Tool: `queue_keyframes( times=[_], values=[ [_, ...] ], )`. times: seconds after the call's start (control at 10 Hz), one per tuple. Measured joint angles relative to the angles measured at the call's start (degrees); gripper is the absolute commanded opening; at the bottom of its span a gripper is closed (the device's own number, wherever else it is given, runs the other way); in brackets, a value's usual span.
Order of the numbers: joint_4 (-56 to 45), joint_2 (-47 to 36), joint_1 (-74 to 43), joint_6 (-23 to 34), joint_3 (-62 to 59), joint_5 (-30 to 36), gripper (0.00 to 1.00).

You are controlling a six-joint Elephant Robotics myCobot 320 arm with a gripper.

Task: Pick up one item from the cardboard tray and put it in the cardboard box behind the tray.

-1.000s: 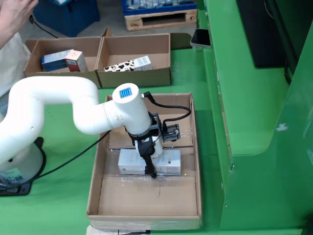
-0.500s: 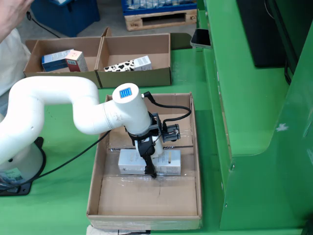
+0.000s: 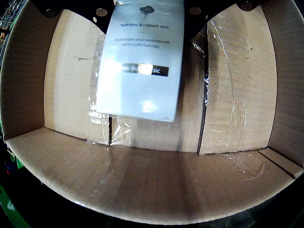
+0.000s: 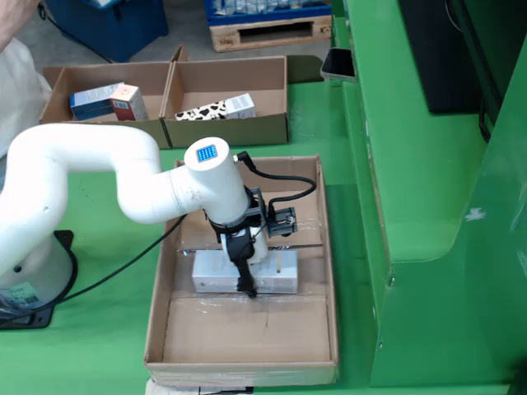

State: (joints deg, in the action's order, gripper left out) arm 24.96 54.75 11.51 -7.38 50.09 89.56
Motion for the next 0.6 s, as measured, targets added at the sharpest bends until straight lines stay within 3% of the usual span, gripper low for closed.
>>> queue_keyframes(
  times=[0.6],
  values=[
    [-3.7,-9.9,1.3,-2.5,5.2,-0.2,0.0]
  ],
)
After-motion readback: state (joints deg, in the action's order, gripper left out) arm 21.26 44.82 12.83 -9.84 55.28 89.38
